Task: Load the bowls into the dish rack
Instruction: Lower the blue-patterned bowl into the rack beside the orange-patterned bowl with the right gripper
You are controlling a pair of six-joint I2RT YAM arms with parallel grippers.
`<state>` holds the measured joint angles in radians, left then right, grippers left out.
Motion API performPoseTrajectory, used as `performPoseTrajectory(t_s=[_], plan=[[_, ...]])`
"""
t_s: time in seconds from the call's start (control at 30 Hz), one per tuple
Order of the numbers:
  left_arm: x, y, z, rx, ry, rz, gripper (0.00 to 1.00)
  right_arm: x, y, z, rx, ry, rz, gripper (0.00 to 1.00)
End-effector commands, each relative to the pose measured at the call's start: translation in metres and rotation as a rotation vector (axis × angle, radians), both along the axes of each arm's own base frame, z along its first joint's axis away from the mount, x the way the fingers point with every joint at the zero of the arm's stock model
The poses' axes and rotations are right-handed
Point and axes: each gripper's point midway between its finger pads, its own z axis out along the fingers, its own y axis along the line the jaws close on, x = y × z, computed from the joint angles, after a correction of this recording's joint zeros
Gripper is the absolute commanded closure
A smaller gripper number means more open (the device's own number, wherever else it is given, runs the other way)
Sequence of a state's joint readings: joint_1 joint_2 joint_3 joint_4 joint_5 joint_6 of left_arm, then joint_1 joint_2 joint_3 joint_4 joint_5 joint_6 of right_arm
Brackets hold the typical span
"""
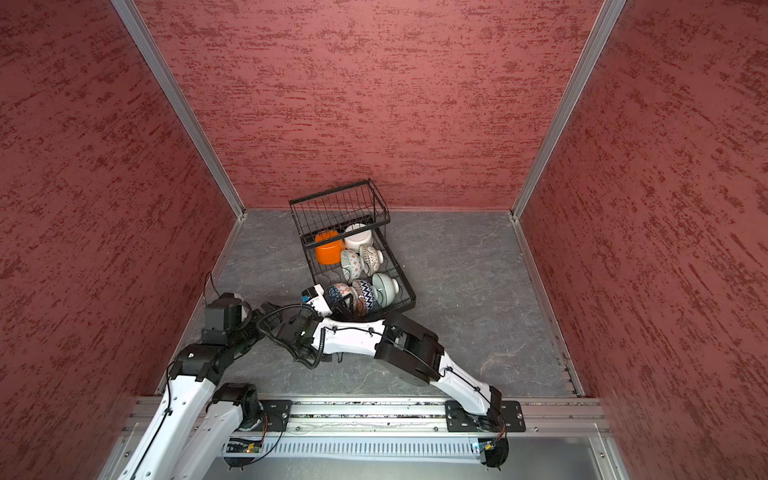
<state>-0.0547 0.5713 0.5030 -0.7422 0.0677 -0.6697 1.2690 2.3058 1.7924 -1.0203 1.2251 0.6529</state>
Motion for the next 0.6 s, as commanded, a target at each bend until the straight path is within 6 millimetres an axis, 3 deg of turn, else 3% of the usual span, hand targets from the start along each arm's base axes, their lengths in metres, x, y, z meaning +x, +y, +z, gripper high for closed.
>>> performPoseTrajectory(t_s=[0.0, 0.57], plan=[[0.012, -0.009, 0.021, -0.027, -0.100, -0.049, 0.01, -0.024, 0.011, -0.034, -0.013, 0.111, 0.039, 0.66], [0.011, -0.008, 0.023, -0.025, -0.104, -0.049, 0.00, -0.021, 0.024, -0.003, 0.109, 0.117, 0.074, 0.51]])
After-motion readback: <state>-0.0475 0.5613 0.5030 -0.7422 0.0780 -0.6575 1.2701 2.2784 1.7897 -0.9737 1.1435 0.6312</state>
